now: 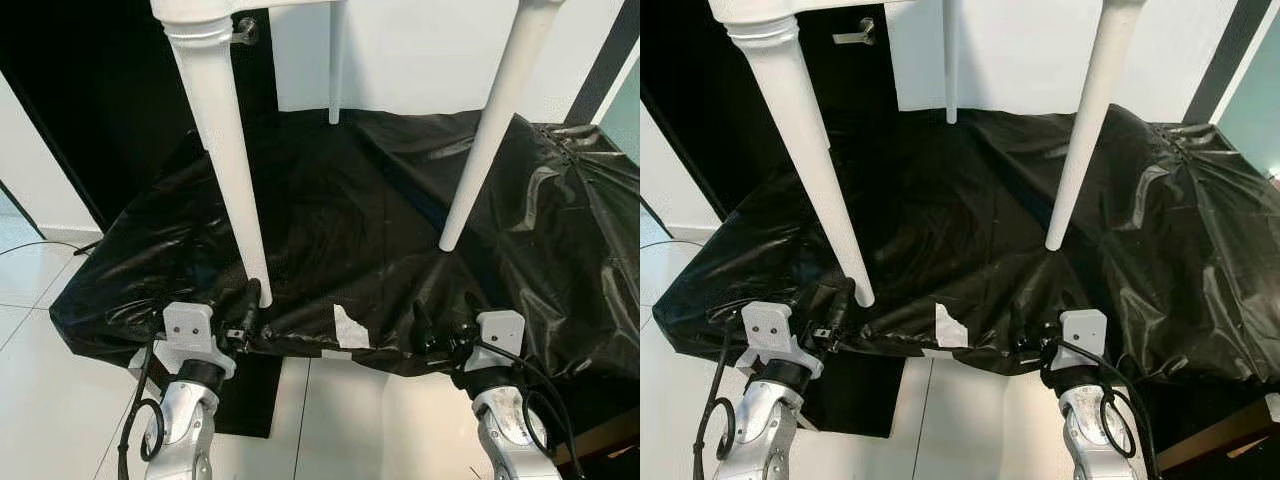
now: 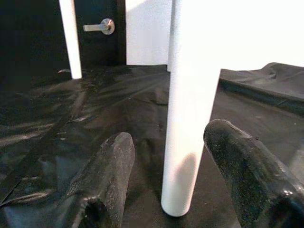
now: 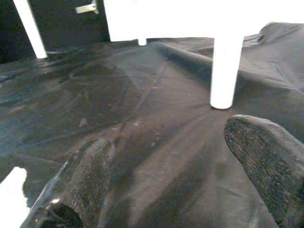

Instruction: Building children table

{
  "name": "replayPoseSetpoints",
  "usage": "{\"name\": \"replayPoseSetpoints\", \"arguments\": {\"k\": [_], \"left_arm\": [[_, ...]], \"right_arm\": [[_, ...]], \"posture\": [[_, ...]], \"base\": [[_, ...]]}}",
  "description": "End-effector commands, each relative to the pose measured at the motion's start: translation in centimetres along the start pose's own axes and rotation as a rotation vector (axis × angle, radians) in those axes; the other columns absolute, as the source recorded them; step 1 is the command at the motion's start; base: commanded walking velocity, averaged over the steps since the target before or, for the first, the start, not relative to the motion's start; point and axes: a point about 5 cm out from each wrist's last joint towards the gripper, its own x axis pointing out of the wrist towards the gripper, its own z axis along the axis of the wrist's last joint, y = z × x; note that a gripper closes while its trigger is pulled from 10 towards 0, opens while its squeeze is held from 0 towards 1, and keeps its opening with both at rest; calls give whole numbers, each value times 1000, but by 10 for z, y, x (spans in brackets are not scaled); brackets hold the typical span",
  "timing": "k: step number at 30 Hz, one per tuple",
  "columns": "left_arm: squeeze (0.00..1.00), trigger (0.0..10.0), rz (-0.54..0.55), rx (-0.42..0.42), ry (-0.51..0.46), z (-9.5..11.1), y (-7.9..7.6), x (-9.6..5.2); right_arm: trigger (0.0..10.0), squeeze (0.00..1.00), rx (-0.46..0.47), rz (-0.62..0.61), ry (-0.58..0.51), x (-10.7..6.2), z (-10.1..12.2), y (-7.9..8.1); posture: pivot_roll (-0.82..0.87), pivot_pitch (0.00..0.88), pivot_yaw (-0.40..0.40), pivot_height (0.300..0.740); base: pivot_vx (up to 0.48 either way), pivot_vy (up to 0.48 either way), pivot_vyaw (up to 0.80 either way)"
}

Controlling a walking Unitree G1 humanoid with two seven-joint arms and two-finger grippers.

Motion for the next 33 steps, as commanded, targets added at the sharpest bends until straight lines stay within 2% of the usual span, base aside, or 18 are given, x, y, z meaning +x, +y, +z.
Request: {"name": "replayPoseSetpoints", "arguments": {"k": [1, 2, 3, 5, 6, 7, 11, 13, 14, 18, 24, 26, 28, 29, 31, 33], "left_arm": [[0, 10000, -97, -21, 19, -5, -5, -4], [0, 10000, -148, -13, 32, -7, -7, -8], [0, 10000, -148, -13, 32, -7, -7, -8], [0, 10000, -307, 5, 82, -13, -11, -23], [0, 10000, -307, 5, 82, -13, -11, -23], [0, 10000, -416, 9, 128, -16, -10, -35], [0, 10000, -448, 12, 139, -16, -8, -38], [0, 10000, -518, 12, 180, -16, -3, -45], [0, 10000, -518, 12, 180, -16, -3, -45], [0, 10000, -681, 26, 299, -20, -1, -63], [0, 10000, -761, 57, 400, -32, 5, -74], [0, 10000, -768, 103, 508, -52, 13, -78], [0, 10000, -766, 139, 564, -64, 15, -82], [0, 10000, -732, 156, 624, -75, 19, -83], [0, 10000, -667, 156, 719, -100, 21, -84], [0, 10000, -591, 178, 763, -115, 24, -82]], "right_arm": [[10000, 0, 7, 75, 6, -3, -1, 7], [10000, 0, 15, 136, 11, -4, 0, 11], [10000, 0, 15, 136, 11, -4, 0, 11], [10000, 0, 26, 322, 32, -8, 1, 20], [10000, 0, 26, 322, 32, -8, 1, 20], [10000, 0, 27, 477, 64, -13, 0, 24], [10000, 0, 15, 532, 72, -15, 0, 25], [10000, 0, 17, 611, 108, -18, -1, 22], [10000, 0, 17, 611, 108, -18, -1, 22], [10000, 0, 55, 793, 187, -24, -2, 22], [10000, 0, 86, 963, 259, -32, -5, 24], [10000, 0, 162, 1071, 380, -41, -17, 21], [10000, 0, 160, 1077, 449, -45, -32, 16], [10000, 0, 191, 1044, 492, -45, -43, 12], [10000, 0, 272, 904, 588, -45, -73, 6], [10000, 0, 297, 829, 631, -46, -87, 4]], "posture": [[85, 0, 18, 740], [85, 0, 20, 740], [85, 0, 20, 740], [89, 0, 23, 740], [89, 0, 23, 740], [95, 0, 19, 740], [96, 0, 18, 740], [102, 0, 12, 740], [102, 0, 12, 740], [104, 0, 13, 740], [103, 0, 14, 740], [105, 0, 15, 740], [107, 0, 14, 740], [105, 0, 12, 740], [106, 0, 13, 740], [106, 0, 14, 740]], "base": [[0, 0, 0], [0, 0, 0], [0, 0, 0], [0, 0, 0], [0, 0, 0], [0, 0, 0], [0, 0, 0], [0, 0, 0], [0, 0, 0], [0, 0, 0], [0, 0, 0], [0, 0, 0], [0, 0, 0], [0, 0, 0], [0, 0, 0], [0, 0, 0]]}}
